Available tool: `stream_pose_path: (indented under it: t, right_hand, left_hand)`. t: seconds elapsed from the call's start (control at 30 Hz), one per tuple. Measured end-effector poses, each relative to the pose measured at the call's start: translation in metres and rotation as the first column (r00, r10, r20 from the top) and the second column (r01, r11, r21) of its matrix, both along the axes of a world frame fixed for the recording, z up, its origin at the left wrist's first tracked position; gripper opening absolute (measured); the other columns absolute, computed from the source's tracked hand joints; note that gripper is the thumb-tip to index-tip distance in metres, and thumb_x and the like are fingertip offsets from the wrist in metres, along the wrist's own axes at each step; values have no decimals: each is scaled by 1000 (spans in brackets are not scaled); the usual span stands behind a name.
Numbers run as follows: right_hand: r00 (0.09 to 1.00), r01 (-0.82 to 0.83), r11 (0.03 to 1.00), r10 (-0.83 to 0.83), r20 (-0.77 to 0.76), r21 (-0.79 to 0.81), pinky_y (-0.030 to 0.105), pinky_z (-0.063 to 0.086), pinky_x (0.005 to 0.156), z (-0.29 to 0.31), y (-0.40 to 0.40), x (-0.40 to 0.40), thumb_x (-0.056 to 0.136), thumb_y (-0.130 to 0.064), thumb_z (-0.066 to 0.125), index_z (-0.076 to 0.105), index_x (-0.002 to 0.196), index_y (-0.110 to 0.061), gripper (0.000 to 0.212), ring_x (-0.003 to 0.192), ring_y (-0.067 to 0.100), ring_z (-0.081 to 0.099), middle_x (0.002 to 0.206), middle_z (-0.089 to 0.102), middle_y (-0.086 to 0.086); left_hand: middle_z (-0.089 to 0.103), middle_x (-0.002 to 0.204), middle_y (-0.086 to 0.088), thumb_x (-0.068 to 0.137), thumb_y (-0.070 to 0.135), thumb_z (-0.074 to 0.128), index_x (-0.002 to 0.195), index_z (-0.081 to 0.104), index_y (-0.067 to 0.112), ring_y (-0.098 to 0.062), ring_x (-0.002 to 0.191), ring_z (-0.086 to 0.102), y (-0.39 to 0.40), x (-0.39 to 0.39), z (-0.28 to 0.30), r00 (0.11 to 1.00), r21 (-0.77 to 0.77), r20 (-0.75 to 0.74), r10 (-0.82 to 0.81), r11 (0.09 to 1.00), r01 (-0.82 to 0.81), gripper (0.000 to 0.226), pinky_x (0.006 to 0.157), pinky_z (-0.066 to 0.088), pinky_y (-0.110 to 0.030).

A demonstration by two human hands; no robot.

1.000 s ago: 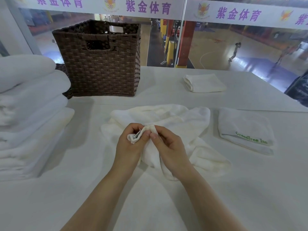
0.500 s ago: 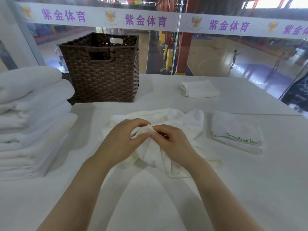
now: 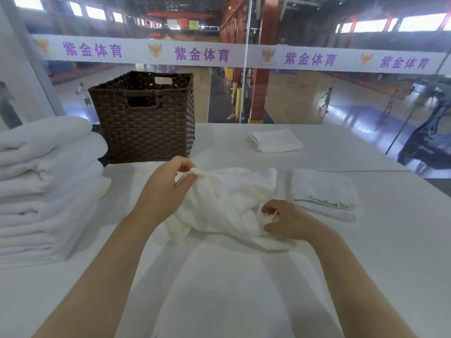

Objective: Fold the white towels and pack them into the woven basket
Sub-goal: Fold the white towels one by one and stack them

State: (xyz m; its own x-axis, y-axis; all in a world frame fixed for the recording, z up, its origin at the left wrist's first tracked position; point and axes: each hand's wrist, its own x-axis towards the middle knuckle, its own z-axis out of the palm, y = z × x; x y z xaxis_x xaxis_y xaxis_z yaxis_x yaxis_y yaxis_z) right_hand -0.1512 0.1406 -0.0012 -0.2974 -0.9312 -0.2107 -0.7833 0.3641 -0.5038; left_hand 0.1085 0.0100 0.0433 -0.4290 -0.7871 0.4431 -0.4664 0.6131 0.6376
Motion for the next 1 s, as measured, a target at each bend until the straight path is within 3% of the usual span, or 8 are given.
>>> stream_pose_path:
  t: [0.1,0.27,0.37,0.57,0.7,0.77,0.87,1.0]
  right_hand:
    - [999,-15,999,14,42,31,27,51,83,-6,10,-7,82,-35,68,58,105,-39,26,99,8,58,117,58,-15]
    - [994,-105,987,100,47,118,24,50,78,-8,18,-15,80,-25,68,56,116,-35,40,91,9,58,105,56,-13]
    - [999,10,994,-6,42,-111,25,48,70,-7,18,-17,83,-15,64,57,91,-34,21,75,11,55,88,58,-10]
    - [989,134,859,-148,10,-494,31,39,59,43,9,-20,87,4,40,45,86,-20,25,67,20,47,85,56,6]
    - [995,-35,798,-29,-97,-601,6,38,74,95,1,-25,81,17,39,59,72,-18,41,83,13,55,91,63,1]
    - [990,-91,782,4,-140,-617,6,37,76,121,-6,-27,81,18,41,64,72,-19,44,86,9,56,89,64,-3]
    - [978,-160,806,51,-203,-569,25,41,76,156,-12,-30,85,11,44,69,71,-14,38,81,10,56,84,65,-3]
    - [935,-260,877,124,-333,-404,20,41,74,195,-4,-26,92,-6,46,65,67,-27,37,75,-1,52,75,60,-14]
  left_hand:
    - [59,97,16,97,30,54,103,58,25,2,90,52,2,-1,11,998,-16,-52,24,1000,-25,8,68,35,-13]
    - [59,93,15,97,30,54,101,57,26,-1,86,54,1,4,27,989,-44,-135,58,997,-64,7,68,40,-17]
    - [60,93,15,96,30,56,101,57,26,-1,86,55,-3,11,37,978,-32,-189,85,995,-93,6,70,42,-19]
    - [61,93,12,96,33,56,95,57,31,-2,82,55,-17,36,71,922,-25,-355,155,984,-175,3,72,43,-21]
    - [59,89,13,95,34,56,95,58,30,0,78,54,-29,54,100,881,-4,-431,197,976,-220,5,72,42,-23]
    - [58,86,15,96,31,55,90,56,33,2,77,53,-32,60,115,862,7,-465,201,975,-223,6,71,41,-20]
    - [59,91,16,97,34,55,91,55,37,-3,82,55,-37,70,135,841,16,-500,206,973,-229,6,72,42,-21]
    - [60,106,8,97,36,54,102,57,27,-13,95,56,-44,83,155,817,6,-530,226,965,-263,11,78,42,-28]
